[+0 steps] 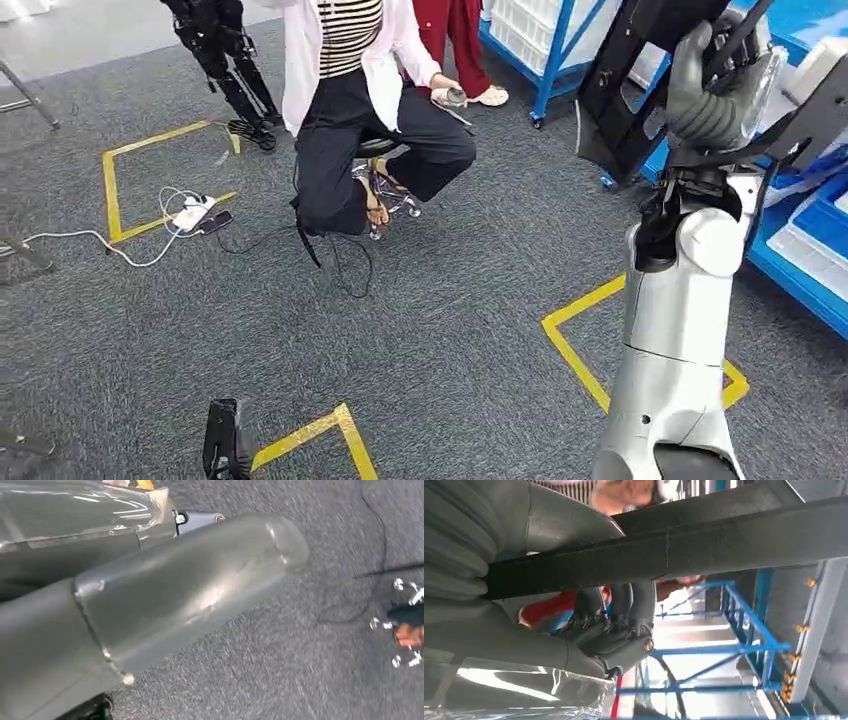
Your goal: Take the parts from the cabinet and place them on the table.
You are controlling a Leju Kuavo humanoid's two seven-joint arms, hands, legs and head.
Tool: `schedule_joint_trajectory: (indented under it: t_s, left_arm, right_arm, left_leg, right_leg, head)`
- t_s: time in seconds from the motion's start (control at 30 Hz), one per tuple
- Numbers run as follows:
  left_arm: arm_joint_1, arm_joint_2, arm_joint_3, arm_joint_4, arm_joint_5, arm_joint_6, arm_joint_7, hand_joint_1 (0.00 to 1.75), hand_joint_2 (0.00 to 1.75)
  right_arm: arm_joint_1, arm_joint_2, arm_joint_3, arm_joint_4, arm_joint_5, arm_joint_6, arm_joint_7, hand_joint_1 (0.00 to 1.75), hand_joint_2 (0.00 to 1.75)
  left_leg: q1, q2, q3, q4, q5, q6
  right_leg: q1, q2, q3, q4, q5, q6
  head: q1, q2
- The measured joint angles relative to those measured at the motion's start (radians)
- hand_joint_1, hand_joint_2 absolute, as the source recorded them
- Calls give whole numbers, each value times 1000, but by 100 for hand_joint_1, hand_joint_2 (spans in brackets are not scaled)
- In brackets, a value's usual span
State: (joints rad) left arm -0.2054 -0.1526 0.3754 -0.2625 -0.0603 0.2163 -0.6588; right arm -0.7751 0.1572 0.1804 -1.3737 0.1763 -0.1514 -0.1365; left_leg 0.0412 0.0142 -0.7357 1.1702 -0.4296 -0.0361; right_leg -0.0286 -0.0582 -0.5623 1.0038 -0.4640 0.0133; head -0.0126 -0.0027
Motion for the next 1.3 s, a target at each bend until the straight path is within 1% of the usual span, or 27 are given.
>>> schedule_joint_trajectory:
  t_s: [0.03, 0.07, 0.1, 0.17, 0.2, 0.23, 0.3, 0.37, 0.4, 0.47, 0.53, 0.57, 0.6, 0.7, 0.73, 0.8, 0.83, 0.9, 0.93, 0.97, 1.03, 1.07, 1.1, 1.13, 1.23, 1.27, 1.3]
  left_arm:
    - [-1, -1, -3, 0, -1, -3, 0, 0, 0]
    - [-6, -10, -5, 0, -3, -6, 1, 0, 0]
    - [-7, -11, -5, 0, -3, -6, 3, 0, 0]
    - [-6, -7, -5, 0, -7, -7, 4, 0, 0]
    - [-7, -7, -5, 0, -10, -7, 4, 0, 0]
    - [-6, -7, -5, 0, -10, -7, 6, 0, 0]
    - [-10, -5, -5, 0, -10, -7, 6, 0, 0]
    - [-11, -5, -5, 0, -12, -8, 7, 0, 0]
    - [-10, -5, -6, 0, -13, -9, 9, 0, 0]
    - [-9, -7, -8, 0, -13, -8, 11, 0, 0]
    - [-9, -7, -11, 0, -13, -7, 12, 0, 0]
    - [-8, -12, -11, 0, -13, -7, 12, 0, 0]
    - [-10, -12, -11, 0, -13, -7, 12, 0, 0]
    - [-5, -13, -11, 0, -14, -8, 12, 0, 0]
    - [-5, -11, -11, 0, -14, -7, 12, 0, 0]
    - [-5, -10, -12, 0, -14, -6, 11, 0, 0]
    - [-6, -9, -11, 0, -14, -6, 10, 0, 0]
    - [-3, -5, -11, 0, -13, -7, 8, 0, 0]
    - [-2, -3, -11, 0, -13, -11, 7, 0, 0]
    - [-2, -2, -11, 0, -13, -13, 6, 0, 0]
    - [-4, -1, -11, 0, -13, -13, 6, 0, 0]
    - [-5, -2, -11, -1, -14, -13, 6, 0, 0]
    - [-9, -7, -11, -2, -18, -13, 6, 0, 0]
    - [-11, -6, -11, -2, -22, -14, 6, 0, 0]
    - [-12, -1, -11, -2, -27, -14, 18, 0, 0]
    - [-11, 1, -11, -5, -30, -14, 20, 0, 0]
    - [-15, 3, -10, -7, -31, -14, 22, 0, 0]
  right_arm:
    - [-12, 4, 0, -3, 7, -2, 6, 175, 175]
    - [-26, 7, 2, -6, 15, -5, 12, 175, 175]
    - [-41, 7, 3, -10, 23, -7, 21, 175, 175]
    - [-53, 11, 11, -11, 40, -11, 36, 175, 175]
    - [-54, 14, 16, -12, 47, -12, 43, 175, 175]
    - [-55, 14, 16, -15, 51, -14, 48, 175, 175]
    - [-59, 14, 16, -18, 52, -16, 52, 175, 175]
    - [-60, 13, 16, -18, 55, -16, 53, 175, 175]
    - [-59, 13, 16, -18, 56, -16, 54, 175, 175]
    - [-59, 14, 19, -18, 62, -16, 54, 175, 175]
    - [-66, 17, 23, -18, 59, -2, 63, 175, 175]
    - [-74, 23, 28, -18, 69, 0, 68, 175, 175]
    - [-82, 31, 39, -15, 79, 0, 71, 175, 175]
    - [-94, 47, 63, -10, 92, 1, 76, 175, 175]
    - [-96, 52, 66, -9, 93, 1, 77, 175, 175]
    - [-102, 62, 71, -5, 97, 2, 78, 175, 175]
    - [-109, 66, 75, -3, 101, 7, 85, 175, 175]
    - [-120, 80, 90, 9, 116, 14, 102, 175, 175]
    - [-122, 93, 104, 22, 128, 18, 113, 175, 175]
    - [-123, 104, 117, 34, 140, 18, 120, 175, 175]
    - [-123, 124, 139, 53, 154, 17, 126, 175, 175]
    - [-125, 131, 146, 59, 158, 16, 126, 175, 175]
    - [-130, 137, 150, 63, 159, 15, 126, 175, 175]
    - [-130, 138, 152, 72, 159, 15, 129, 175, 175]
    - [-130, 154, 166, 103, 161, 25, 139, 175, 175]
    - [-129, 159, 167, 110, 168, 27, 142, 175, 175]
    - [-130, 162, 169, 116, 174, 30, 142, 175, 175]
  left_leg:
    - [5, 31, 49, -88, 36, -7]
    - [-7, 66, 67, -120, 23, -15]
    - [-6, 41, 63, -127, 29, 6]
    - [-26, 26, 56, -125, 28, 25]
    - [-29, 13, 56, -128, 31, 36]
    - [-23, 2, 62, -136, 36, 49]
    - [-25, -16, 61, -136, 38, 65]
    - [-29, -40, 61, -136, 37, 73]
    - [-33, -54, 61, -136, 38, 74]
    - [-40, -85, 61, -136, 40, 77]
    - [-44, -112, 64, -136, 41, 79]
    - [-39, -119, 62, -137, 42, 79]
    - [-47, -129, 57, -136, 46, 75]
    - [-38, -151, 53, -143, 54, 61]
    - [-44, -162, 54, -143, 53, 57]
    - [-48, -66, 23, -82, 5, 45]
    - [-43, -42, -12, -6, -31, 37]
    - [-29, -27, -82, 131, -78, 21]
    - [-20, -23, -92, 149, -75, 13]
    - [-12, -17, -78, 119, -53, 6]
    - [2, 9, 10, -44, 21, -10]
    - [5, 52, 58, -122, 42, -18]
    - [-7, 53, 72, -134, 32, -14]
    - [-7, 34, 66, -134, 33, 5]
    - [-23, 4, 66, -139, 36, 35]
    - [-20, -5, 69, -144, 39, 44]
    - [-19, -11, 69, -145, 41, 55]
  right_leg:
    - [-2, -9, 2, 7, -7, 9]
    - [6, -14, -5, 13, -15, 20]
    - [13, -21, -10, 21, -20, 26]
    - [15, -35, -3, 10, -15, 37]
    - [10, -48, 1, 8, -16, 45]
    - [2, -42, -8, 11, -26, 51]
    - [0, 24, -48, 111, -78, 36]
    - [5, 48, -134, 277, -136, 27]
    - [11, 53, -166, 330, -144, 27]
    - [22, 59, -153, 282, -106, 29]
    - [33, 81, -80, 113, -30, 22]
    - [40, 135, -47, 33, 0, 9]
    - [40, 138, -36, 23, 5, -3]
    - [47, 109, -33, 20, 9, -8]
    - [30, 93, -23, -2, 18, -19]
    - [28, 65, -6, -19, 23, -33]
    - [29, 53, -5, -19, 23, -33]
    - [27, 30, -7, -18, 21, -32]
    - [25, 20, -7, -18, 21, -32]
    - [22, 11, -7, -18, 20, -31]
    - [17, -9, -7, -12, 12, -19]
    - [19, -16, -7, -2, 5, -8]
    - [28, -21, -18, 10, -6, 2]
    - [29, -32, -14, 10, -7, 7]
    - [27, -59, -8, 4, -11, 26]
    - [17, -28, -19, 21, -25, 32]
    - [16, 10, -40, 67, -50, 25]
  head:
    - [-1, 0]
    - [-2, 0]
    - [1, 0]
    - [11, 0]
    - [10, 0]
    - [12, 0]
    - [13, 0]
    - [13, 0]
    - [12, 0]
    - [13, 0]
    - [13, 0]
    - [13, 0]
    - [10, 0]
    - [18, 0]
    - [16, 0]
    - [11, 0]
    - [13, 0]
    - [12, 0]
    - [11, 0]
    - [12, 0]
    - [12, 0]
    - [11, 0]
    - [8, 0]
    - [21, 0]
    - [18, 0]
    - [20, 0]
    - [19, 0]
